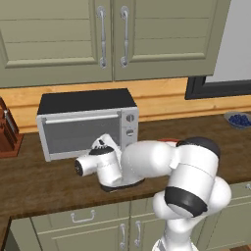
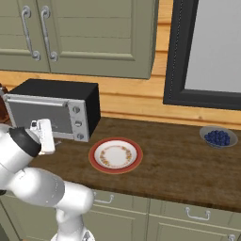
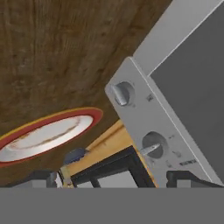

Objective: Pick up the kebab skewer and baguette bread, and place them inside the toaster oven. Close the toaster oven door and start by setting the timer.

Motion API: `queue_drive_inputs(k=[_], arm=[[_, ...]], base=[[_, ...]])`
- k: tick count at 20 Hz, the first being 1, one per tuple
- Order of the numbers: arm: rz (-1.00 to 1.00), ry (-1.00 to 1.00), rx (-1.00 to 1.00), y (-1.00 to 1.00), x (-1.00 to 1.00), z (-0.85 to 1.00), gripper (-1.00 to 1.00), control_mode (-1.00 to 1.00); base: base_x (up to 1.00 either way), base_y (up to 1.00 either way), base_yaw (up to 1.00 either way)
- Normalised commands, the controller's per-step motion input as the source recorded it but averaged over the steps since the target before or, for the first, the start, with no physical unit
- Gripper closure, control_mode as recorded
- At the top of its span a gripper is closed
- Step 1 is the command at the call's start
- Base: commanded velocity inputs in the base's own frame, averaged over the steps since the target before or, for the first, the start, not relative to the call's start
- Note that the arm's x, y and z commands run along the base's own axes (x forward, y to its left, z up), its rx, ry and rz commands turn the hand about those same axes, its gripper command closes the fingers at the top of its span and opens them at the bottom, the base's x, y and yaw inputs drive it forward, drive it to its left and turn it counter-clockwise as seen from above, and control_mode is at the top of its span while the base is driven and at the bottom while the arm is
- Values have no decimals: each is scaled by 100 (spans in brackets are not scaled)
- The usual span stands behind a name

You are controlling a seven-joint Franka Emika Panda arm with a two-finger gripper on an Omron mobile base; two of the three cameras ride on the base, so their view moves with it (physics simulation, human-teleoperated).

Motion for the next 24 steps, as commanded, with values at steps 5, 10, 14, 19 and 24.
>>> queue_drive_inputs(k=[5, 10, 14, 19, 24], arm=[[0, 4, -13, -70, 0, -2, -100, -100], [3, 23, -15, -24, -5, 0, -100, -100], [17, 28, -11, -1, 3, 0, -100, -100], [24, 19, -5, -12, -7, 0, -100, -100], [27, 7, -1, -51, 0, -11, -100, -100]], base=[[0, 0, 0], [0, 0, 0], [0, 0, 0], [0, 0, 0], [0, 0, 0]])
